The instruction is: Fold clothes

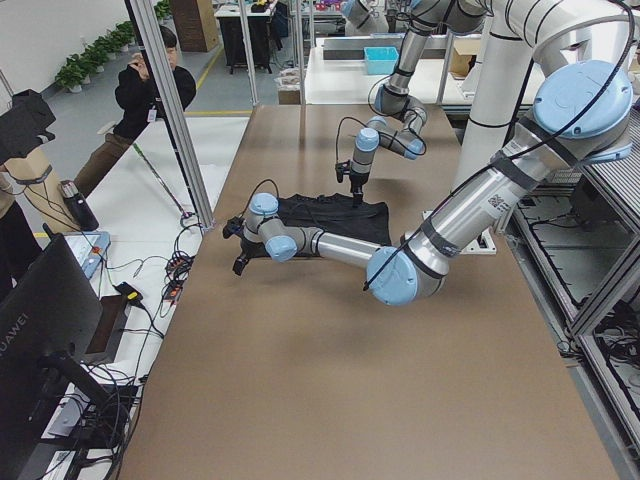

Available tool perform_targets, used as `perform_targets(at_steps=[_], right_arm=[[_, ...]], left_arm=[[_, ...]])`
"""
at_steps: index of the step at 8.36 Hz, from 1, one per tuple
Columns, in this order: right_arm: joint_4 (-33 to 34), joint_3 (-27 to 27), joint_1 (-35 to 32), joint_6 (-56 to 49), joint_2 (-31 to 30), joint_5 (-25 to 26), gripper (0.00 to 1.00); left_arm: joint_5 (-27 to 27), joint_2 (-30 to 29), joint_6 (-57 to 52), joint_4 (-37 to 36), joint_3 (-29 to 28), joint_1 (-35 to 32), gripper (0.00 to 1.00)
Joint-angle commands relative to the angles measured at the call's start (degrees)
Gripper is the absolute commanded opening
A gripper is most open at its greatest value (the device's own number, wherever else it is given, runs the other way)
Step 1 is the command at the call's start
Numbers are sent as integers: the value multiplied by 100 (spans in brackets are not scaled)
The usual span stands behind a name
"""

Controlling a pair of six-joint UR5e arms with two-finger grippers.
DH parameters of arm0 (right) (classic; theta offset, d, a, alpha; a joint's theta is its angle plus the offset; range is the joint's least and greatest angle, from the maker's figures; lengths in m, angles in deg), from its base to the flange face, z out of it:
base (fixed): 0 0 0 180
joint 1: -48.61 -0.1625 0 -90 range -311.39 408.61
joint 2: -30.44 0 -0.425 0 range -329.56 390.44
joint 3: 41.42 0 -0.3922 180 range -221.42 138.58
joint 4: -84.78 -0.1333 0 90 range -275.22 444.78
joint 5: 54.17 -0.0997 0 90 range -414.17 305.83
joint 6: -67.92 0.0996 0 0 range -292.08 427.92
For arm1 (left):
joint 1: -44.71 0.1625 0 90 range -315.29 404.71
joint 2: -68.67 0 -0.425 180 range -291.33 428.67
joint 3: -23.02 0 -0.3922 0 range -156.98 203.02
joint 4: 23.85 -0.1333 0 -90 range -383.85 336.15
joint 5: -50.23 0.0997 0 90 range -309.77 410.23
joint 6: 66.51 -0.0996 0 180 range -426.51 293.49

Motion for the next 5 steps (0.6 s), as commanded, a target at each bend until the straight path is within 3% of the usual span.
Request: perform_targets(at_steps=[1,4,5], right_arm=[[-2,20,527,-1049,47,68,94],[-2,-24,765,-1929,-42,226,81],[-10,2,765,-2088,-181,252,69]], left_arm=[[9,-3,0,0,0,0,100],[9,-3,0,-9,-9,0,100],[9,6,0,0,0,0,100]])
